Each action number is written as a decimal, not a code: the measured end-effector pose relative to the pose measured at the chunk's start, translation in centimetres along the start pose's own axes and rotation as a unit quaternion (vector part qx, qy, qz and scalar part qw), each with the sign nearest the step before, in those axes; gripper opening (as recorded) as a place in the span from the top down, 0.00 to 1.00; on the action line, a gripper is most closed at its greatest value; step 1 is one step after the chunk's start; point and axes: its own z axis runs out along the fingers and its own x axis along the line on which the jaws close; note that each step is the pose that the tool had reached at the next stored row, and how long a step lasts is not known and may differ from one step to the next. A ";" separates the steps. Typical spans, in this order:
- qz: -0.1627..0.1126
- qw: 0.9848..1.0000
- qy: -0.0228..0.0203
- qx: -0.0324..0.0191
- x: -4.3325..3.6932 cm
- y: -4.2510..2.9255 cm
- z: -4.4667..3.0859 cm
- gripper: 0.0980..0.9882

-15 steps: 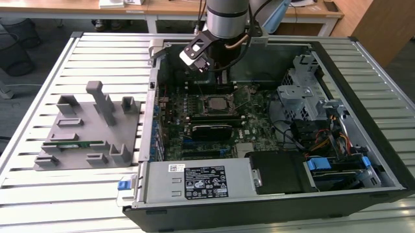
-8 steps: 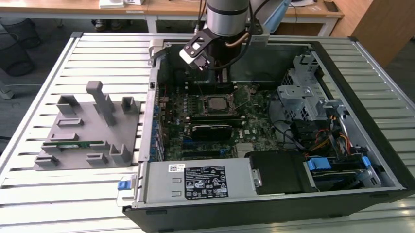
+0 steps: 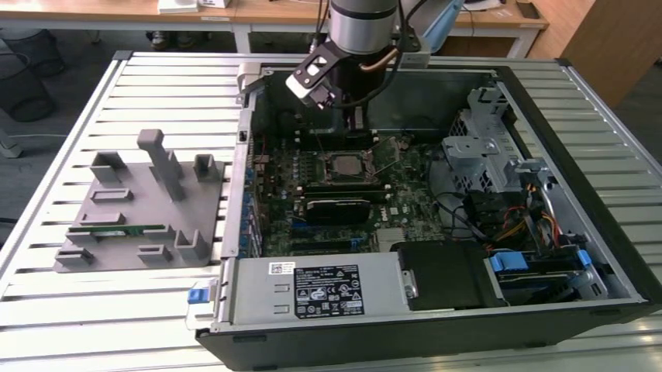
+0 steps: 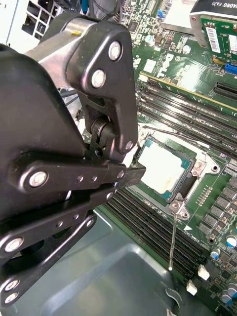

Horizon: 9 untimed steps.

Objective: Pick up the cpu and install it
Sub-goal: 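Close the cpu cover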

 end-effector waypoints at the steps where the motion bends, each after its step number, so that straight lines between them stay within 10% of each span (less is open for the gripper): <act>1: 0.000 1.000 0.000 0.000 0.00 0.00 -0.05 0.99; 9: 0.000 1.000 0.000 0.000 0.01 0.01 -0.35 0.99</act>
